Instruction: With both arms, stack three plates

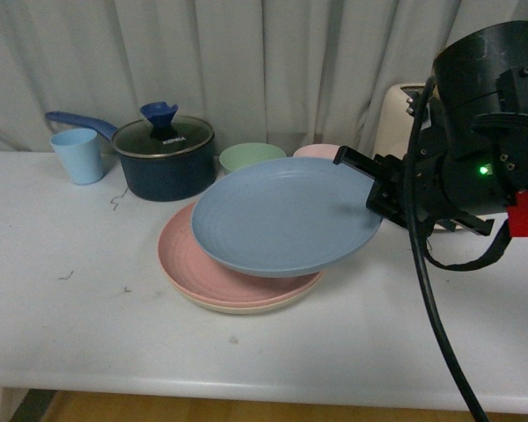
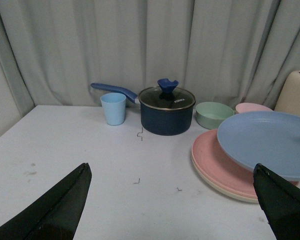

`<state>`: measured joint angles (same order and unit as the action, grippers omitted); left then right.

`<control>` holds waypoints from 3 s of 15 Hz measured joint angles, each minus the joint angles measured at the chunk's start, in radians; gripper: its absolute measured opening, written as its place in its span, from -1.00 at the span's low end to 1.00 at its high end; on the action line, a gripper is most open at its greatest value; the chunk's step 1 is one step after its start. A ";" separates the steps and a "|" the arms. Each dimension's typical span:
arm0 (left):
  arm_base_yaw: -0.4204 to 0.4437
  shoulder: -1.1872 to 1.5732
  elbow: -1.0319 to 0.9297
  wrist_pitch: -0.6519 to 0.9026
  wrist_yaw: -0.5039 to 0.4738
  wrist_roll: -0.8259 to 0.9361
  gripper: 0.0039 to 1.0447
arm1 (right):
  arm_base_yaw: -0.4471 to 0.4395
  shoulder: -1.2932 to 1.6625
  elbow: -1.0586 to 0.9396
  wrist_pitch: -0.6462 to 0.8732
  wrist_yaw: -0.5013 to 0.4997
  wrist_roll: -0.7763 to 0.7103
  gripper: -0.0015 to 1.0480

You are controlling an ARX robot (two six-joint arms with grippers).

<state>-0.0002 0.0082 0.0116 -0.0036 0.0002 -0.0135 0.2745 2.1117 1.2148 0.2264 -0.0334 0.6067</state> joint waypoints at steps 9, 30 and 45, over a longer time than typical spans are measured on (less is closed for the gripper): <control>0.000 0.000 0.000 0.000 0.000 0.000 0.88 | 0.079 0.111 0.130 -0.069 0.034 0.061 -0.54; 0.000 0.000 0.000 0.000 0.000 0.000 0.88 | -0.129 -1.221 -0.901 0.389 0.181 -0.592 -0.96; 0.000 0.000 0.000 0.000 0.000 0.000 0.88 | -0.279 -1.694 -1.204 0.186 0.037 -0.600 -0.96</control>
<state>-0.0002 0.0082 0.0116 -0.0032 -0.0002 -0.0135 -0.0048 0.4179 0.0113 0.4126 0.0032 0.0063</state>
